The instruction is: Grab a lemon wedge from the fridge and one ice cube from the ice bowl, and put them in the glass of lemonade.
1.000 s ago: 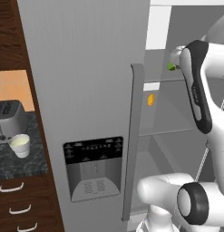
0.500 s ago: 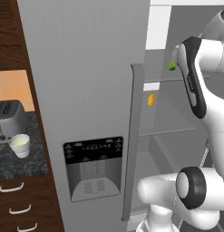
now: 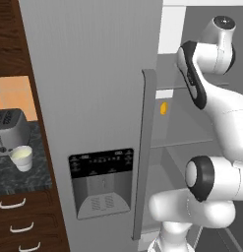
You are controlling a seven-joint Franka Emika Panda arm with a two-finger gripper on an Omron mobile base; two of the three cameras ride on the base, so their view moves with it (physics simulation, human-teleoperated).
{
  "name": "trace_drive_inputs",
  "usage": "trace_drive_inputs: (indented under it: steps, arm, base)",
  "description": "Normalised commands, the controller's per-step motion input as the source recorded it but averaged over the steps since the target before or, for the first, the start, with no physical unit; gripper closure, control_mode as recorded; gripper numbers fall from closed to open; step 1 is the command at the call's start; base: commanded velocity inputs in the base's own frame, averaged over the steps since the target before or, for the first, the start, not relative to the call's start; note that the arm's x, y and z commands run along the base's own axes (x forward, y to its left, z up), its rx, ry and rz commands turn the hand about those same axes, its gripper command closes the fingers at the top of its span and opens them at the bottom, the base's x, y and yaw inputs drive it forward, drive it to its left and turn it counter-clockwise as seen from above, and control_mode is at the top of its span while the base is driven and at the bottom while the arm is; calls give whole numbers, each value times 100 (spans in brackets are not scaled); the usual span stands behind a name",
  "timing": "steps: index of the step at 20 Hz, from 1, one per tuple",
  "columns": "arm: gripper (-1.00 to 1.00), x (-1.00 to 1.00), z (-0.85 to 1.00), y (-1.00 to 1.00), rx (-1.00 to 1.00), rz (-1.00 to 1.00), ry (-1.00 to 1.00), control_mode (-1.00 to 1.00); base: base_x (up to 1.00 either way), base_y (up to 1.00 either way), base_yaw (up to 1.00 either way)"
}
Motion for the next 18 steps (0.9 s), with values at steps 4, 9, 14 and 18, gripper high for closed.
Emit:
trace_drive_inputs:
  steps: [4,9,14,18]
  arm:
    - [-100,44,-3,-9,0,0,7,-100]
    - [-100,14,-1,-28,1,0,3,-100]
    - [-100,12,-12,-18,2,0,1,-100]
    - [-100,66,-39,0,0,0,4,-100]
  base:
    - [0,0,0]
    - [0,0,0]
    - [0,0,0]
    - [0,0,0]
